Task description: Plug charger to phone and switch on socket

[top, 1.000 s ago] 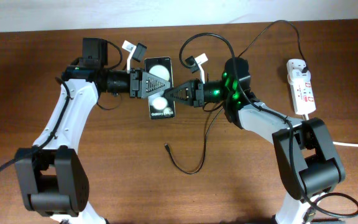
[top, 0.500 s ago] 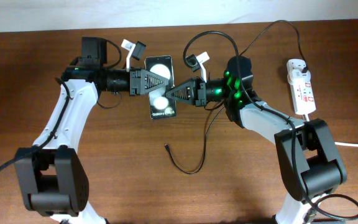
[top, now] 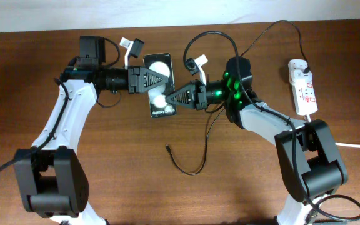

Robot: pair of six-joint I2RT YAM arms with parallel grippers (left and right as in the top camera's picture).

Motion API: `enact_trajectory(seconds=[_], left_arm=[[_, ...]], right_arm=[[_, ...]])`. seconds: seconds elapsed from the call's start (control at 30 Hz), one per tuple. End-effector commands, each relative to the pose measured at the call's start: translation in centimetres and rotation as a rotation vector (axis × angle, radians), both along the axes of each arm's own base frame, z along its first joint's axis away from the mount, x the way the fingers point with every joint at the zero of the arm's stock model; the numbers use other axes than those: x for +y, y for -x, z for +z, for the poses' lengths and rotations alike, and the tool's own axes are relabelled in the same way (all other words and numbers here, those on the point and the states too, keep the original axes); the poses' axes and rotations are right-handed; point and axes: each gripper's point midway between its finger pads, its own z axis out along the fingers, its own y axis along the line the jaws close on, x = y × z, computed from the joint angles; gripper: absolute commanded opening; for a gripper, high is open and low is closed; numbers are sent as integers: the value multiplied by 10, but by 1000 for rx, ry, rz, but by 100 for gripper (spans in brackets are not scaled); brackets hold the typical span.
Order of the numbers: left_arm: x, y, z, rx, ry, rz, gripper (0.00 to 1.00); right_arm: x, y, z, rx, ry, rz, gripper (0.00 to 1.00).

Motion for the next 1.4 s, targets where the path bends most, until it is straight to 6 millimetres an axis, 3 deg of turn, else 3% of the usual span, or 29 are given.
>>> enact_trajectory(seconds=[0.0, 0.13, 0.2, 0.3, 0.33, 0.53, 0.77, 0.97, 1.13, 1.27, 1.37], left_arm=[[-2, 9, 23, -28, 47, -28, 23], [2, 5, 24, -48, 47, -18, 31], [3, 5, 24, -49, 47, -15, 38], [3, 5, 24, -52, 48, -16, 33], [4, 5, 24, -51, 51, -17, 29], [5, 4, 25, -51, 51, -14, 24], [5, 3, 25, -60, 51, -13, 28], [5, 3, 25, -63, 51, -14, 29], [5, 3, 25, -62, 51, -14, 18], [5, 3, 25, -63, 51, -13, 0], [5, 2, 24, -62, 43, -7, 0]], right_arm=[[7, -8, -4, 18, 10, -59, 4], [6, -17, 1, 15, -3, -103, 4], [6, -17, 15, -19, -38, -106, 4], [5, -24, 32, -19, -87, -151, 4], [5, -25, 32, -18, -88, -158, 4], [5, -28, 18, 73, -46, -169, 4], [5, -8, 13, 69, -25, -50, 4], [5, -6, 7, 116, -5, -37, 4], [5, -8, 6, 123, -4, -50, 4], [5, -8, 6, 123, -4, -49, 4], [5, -8, 6, 123, -4, -50, 4]])
